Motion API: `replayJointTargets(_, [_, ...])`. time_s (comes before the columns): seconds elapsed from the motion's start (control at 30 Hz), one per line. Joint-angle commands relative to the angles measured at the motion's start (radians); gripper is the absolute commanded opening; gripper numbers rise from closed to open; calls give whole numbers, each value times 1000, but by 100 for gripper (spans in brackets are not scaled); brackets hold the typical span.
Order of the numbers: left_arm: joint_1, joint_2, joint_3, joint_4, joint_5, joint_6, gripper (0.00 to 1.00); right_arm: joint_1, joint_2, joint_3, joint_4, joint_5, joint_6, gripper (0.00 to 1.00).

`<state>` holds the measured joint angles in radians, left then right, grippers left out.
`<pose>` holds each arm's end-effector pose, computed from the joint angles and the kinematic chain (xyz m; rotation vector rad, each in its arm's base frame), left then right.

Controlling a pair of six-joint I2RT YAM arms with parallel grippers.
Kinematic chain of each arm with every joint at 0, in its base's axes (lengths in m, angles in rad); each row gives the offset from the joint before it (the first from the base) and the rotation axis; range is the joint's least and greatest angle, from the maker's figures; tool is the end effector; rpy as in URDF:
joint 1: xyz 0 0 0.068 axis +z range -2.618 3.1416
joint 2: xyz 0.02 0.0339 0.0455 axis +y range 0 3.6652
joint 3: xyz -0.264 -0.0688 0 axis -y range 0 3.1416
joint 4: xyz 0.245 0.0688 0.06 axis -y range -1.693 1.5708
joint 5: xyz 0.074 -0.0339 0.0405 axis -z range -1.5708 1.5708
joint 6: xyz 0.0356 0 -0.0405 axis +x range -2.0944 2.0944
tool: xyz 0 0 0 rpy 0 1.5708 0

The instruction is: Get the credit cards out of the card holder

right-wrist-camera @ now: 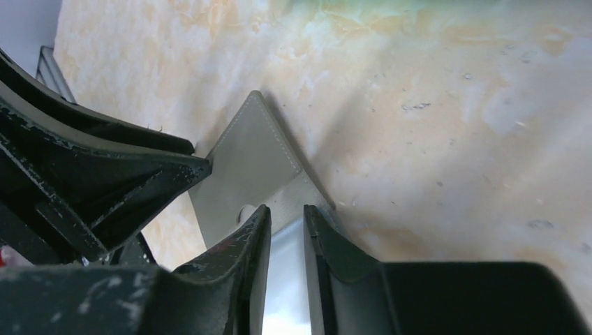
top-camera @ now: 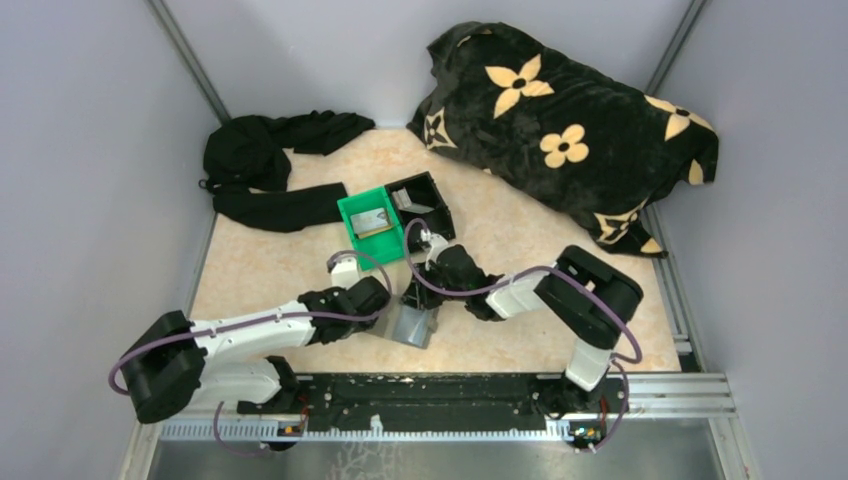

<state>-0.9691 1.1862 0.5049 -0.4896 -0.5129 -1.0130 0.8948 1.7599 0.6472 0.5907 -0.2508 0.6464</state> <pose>0.1219 -0.1467 0.1538 -0.1877 2.4965 -0.0647 0.1970 0.2597 0.1255 -0.4517 2.2630 1.1355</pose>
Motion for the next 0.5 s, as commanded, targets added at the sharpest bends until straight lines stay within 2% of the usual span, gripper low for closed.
replayJointTargets(0.0, [-5, 49, -17, 23, 43, -29, 38, 4, -132, -18, -143, 95, -65, 27])
replayJointTargets(0.2, [-5, 70, -12, 63, 50, -12, 37, 6, -291, -80, -211, 119, -62, 27])
replayJointTargets(0.37, [-6, 110, -7, 107, 71, 3, 37, 25, -378, -108, -312, 168, -57, 18])
replayJointTargets(0.47, [-6, 122, 5, 121, 76, 10, 36, 54, -399, -118, -352, 181, -53, 7])
